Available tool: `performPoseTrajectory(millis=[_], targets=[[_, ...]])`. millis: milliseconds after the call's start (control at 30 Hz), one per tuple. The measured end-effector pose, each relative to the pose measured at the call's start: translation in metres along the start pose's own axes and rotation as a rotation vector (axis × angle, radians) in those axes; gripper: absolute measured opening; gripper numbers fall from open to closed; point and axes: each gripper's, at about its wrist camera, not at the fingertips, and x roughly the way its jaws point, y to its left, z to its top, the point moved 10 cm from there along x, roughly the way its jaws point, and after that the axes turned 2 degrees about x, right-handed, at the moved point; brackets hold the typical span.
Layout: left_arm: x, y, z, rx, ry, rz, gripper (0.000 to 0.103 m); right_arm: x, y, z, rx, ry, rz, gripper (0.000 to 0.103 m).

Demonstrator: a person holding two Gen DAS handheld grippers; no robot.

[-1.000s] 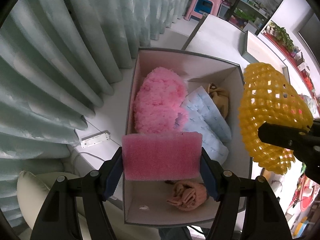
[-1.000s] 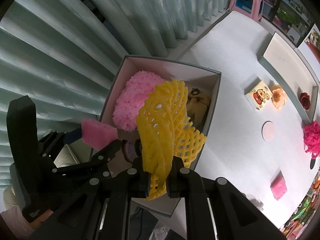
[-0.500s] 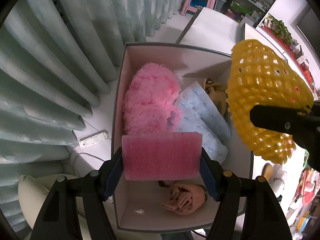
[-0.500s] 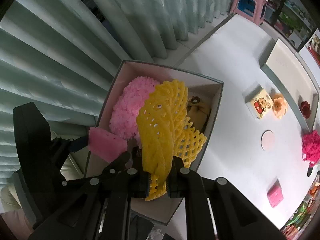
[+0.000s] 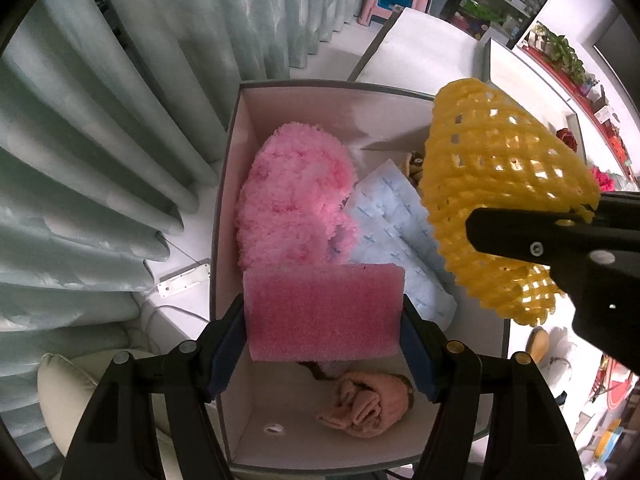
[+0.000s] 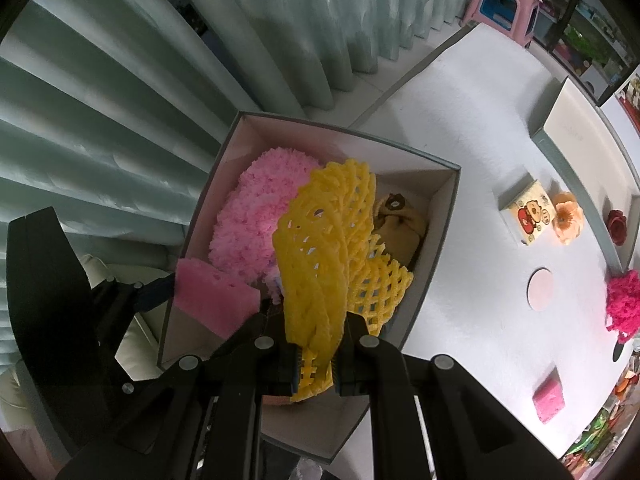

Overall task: Organize soft objects
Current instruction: 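Carry pink sponge and yellow mesh net to the white box and release both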

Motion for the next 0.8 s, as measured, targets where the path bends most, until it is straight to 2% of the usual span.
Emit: performPoseTrajectory(millis=[133,167,200,233,267,300,400,800], targets=[[0.003,-0.001,-0.002,0.015,0.000,0.004,0.072,0.004,0.000,-0.001,-0.001,0.008,-0.002,0.014],[0.004,-0.001,-0.003,0.018,0.002,0.007,0.077,0.005,-0.001,-0.002,0.000,0.011,-0.003,0.017],[0.004,0.000,-0.004,0.019,0.004,0.011,0.090,0.006,-0.002,-0.003,0.002,0.016,-0.002,0.034],[0.003,0.002,-0.004,0.000,0.000,0.006,0.096,0.006,-0.002,-0.004,0.006,0.020,0.000,0.062],[0.002,0.004,-0.004,-0.017,-0.002,0.006,0.101,0.006,-0.006,-0.005,0.013,0.020,-0.018,0.072],[0.002,0.005,-0.004,-0.024,0.001,0.009,0.101,0.003,-0.008,-0.005,0.019,0.010,-0.024,0.080],[0.001,0.009,-0.007,-0.033,0.016,0.018,0.101,-0.004,-0.012,-0.007,0.046,-0.001,0.000,0.080],[-0.011,0.012,-0.015,-0.014,0.007,0.047,0.101,-0.022,-0.021,-0.022,0.084,-0.019,-0.002,0.087]])
